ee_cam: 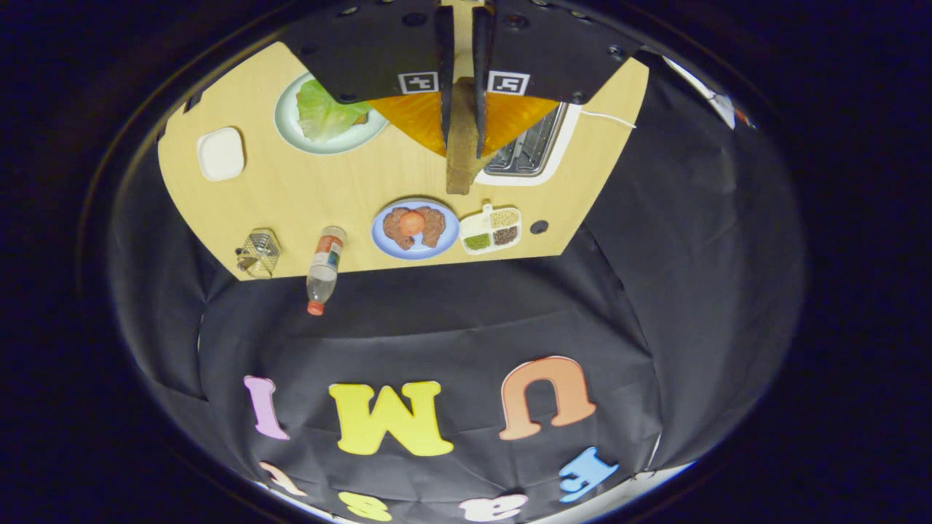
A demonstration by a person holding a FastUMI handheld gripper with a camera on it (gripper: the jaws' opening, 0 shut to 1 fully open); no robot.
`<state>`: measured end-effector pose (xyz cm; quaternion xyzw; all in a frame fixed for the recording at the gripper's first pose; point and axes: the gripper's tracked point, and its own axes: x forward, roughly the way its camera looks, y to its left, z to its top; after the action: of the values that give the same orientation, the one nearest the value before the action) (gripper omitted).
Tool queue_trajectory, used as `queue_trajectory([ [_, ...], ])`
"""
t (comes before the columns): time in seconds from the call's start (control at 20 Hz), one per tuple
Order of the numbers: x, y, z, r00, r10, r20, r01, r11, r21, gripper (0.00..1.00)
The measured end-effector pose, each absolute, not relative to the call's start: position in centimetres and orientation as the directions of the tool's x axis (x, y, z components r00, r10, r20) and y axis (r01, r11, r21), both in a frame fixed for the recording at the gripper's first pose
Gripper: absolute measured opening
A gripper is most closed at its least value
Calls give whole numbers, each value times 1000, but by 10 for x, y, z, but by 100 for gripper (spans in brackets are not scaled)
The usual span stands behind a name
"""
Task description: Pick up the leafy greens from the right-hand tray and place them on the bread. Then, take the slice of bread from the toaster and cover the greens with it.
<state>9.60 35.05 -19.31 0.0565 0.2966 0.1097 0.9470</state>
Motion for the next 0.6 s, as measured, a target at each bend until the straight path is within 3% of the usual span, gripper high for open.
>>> queue_trajectory([
  [0.6,133,248,-270,737,127,-664,64,965,255,10],
])
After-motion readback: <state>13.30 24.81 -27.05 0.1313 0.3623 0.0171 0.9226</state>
